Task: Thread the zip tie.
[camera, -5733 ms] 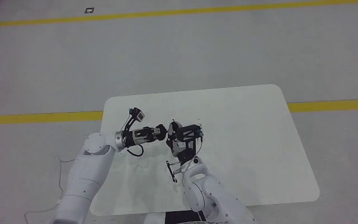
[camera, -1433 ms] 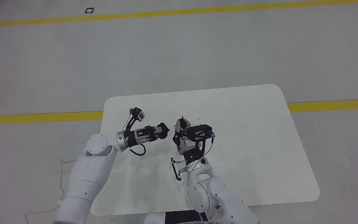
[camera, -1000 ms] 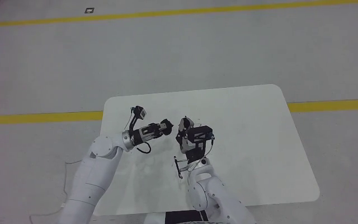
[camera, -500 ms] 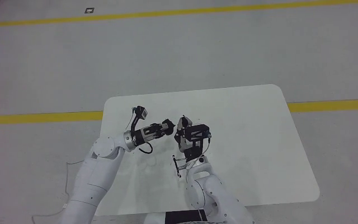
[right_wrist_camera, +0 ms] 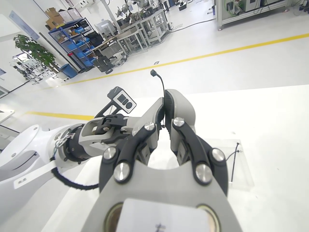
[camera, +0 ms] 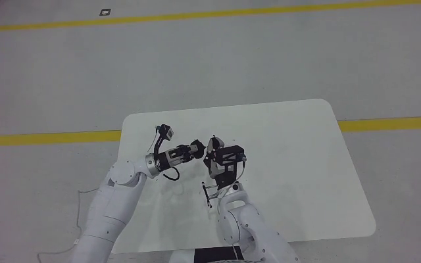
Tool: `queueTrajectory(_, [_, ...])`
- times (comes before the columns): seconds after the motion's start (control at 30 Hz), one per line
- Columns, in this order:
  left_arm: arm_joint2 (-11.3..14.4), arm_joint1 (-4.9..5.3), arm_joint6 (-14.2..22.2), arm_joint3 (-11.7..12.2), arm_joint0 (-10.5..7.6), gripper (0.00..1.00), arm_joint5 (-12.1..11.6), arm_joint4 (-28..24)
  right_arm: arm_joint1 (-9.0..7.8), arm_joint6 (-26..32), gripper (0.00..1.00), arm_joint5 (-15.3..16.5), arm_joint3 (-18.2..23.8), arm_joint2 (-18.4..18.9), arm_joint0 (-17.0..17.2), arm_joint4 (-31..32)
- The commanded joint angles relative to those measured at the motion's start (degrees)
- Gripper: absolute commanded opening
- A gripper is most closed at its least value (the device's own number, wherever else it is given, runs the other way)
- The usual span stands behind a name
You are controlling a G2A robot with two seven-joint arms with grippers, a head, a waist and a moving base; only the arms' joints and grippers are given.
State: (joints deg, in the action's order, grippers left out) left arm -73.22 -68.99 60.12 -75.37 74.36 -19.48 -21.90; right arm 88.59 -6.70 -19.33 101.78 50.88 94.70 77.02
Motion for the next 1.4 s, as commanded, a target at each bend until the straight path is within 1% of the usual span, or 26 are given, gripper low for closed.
queueTrajectory(0.0, [0.0,0.0,0.0,0.0,0.0,0.0,0.0,0.0,0.01,0.05,0.0,-0.01,-0.08,-0.02,-0.08,-0.02])
queueTrajectory(0.6, [0.0,0.0,0.0,0.0,0.0,0.0,0.0,0.0,-0.01,0.85,0.0,0.61,-0.2,-0.14,-0.28,-0.44])
queueTrajectory(0.97, [0.0,0.0,0.0,0.0,0.0,0.0,0.0,0.0,0.0,1.33,0.0,0.27,-0.46,-0.17,-0.38,-0.49])
queueTrajectory(1.37, [0.0,0.0,0.0,0.0,0.0,0.0,0.0,0.0,-0.03,0.55,0.0,0.59,-0.11,-0.18,-0.19,-0.8])
